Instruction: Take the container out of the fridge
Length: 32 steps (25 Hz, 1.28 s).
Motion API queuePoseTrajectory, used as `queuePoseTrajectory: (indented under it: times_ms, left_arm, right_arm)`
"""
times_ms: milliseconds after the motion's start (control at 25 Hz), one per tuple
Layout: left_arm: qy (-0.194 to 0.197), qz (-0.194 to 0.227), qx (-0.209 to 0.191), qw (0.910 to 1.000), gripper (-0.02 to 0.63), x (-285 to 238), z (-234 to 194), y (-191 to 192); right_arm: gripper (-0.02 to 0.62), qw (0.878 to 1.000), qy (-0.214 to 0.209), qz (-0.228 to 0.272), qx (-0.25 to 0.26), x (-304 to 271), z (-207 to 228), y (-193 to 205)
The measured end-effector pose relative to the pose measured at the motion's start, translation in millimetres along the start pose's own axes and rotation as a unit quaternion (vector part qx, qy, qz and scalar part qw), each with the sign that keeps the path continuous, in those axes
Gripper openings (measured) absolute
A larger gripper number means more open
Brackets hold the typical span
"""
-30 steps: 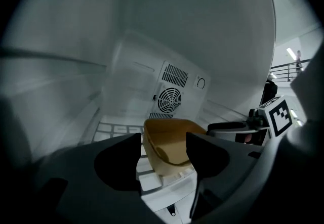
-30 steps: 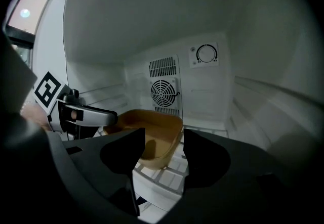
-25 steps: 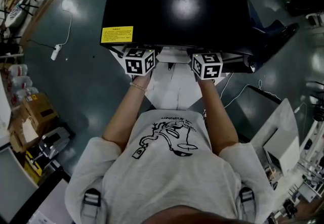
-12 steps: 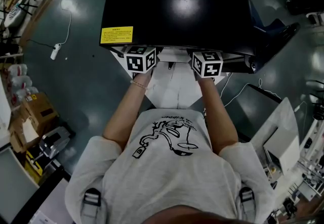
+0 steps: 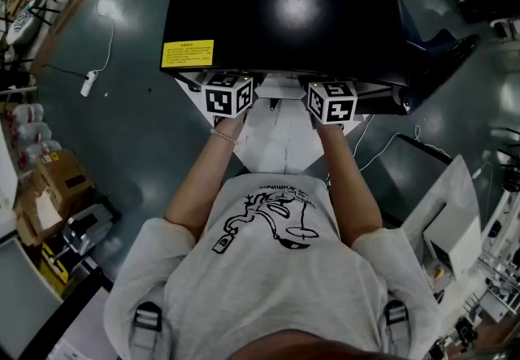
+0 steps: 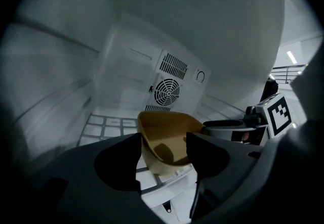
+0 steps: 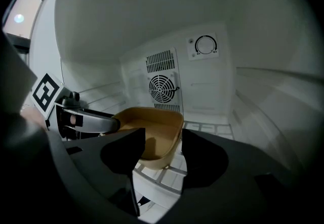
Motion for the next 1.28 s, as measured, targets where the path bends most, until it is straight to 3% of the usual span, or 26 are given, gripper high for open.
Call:
queuePoseTrajectory:
  times_ms: [1280]
  left_arm:
    - [0.011,0.012,-0.017,0.9997,0.288,16,24,-7]
  right_arm:
    - [0.229,1.000,0.001,0.017,0.006,30,-5,-6]
Point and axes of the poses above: the fingertips, and each gripper's own axes: x backward along the fingers, z to its right, y out of its underside, the point moved 10 cm from there along x, backward along the fingers, and after that the axes turned 10 degrees about y, right-handed, at the moved point
